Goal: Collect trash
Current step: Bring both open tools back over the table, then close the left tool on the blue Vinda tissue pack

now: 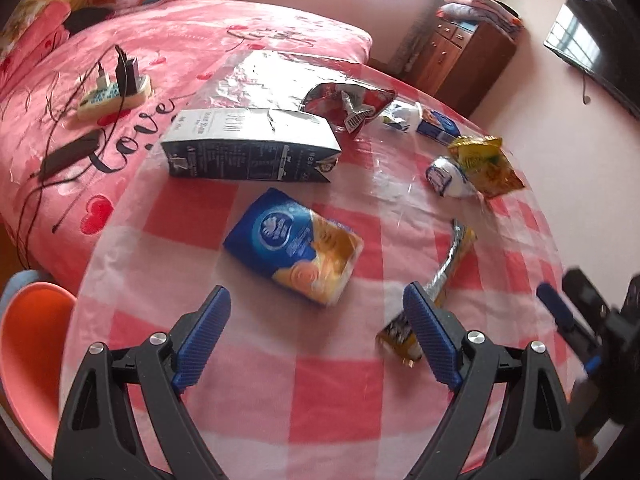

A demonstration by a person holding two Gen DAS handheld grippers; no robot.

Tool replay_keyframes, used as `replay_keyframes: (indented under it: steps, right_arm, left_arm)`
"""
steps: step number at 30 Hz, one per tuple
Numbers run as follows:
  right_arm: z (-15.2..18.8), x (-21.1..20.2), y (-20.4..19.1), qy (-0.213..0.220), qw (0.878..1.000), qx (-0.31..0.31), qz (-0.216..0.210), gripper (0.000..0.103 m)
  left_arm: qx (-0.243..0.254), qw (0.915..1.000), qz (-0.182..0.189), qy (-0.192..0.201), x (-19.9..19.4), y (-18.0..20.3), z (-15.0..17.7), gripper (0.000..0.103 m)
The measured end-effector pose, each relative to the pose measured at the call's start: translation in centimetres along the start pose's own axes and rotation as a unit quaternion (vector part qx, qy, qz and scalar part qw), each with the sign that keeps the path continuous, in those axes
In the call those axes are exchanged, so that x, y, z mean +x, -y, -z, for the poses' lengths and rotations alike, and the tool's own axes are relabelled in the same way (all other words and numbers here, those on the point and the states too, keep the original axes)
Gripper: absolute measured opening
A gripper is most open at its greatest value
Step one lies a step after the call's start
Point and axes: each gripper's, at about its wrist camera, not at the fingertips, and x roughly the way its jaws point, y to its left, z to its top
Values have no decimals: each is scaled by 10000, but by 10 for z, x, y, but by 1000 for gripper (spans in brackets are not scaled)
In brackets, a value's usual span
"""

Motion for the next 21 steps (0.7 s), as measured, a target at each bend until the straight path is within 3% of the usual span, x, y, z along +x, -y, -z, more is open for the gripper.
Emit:
replay_keyframes:
  steps: [14,21]
  right_arm:
    - [-7,-2,11,30,10000,-41,66,90]
    - [-7,3,17,-138,9998,23,108,90]
  left_arm:
    - [-168,9963,-840,2,37,3,-33,87]
    - [19,9929,-1179,137,43,12,-34,66]
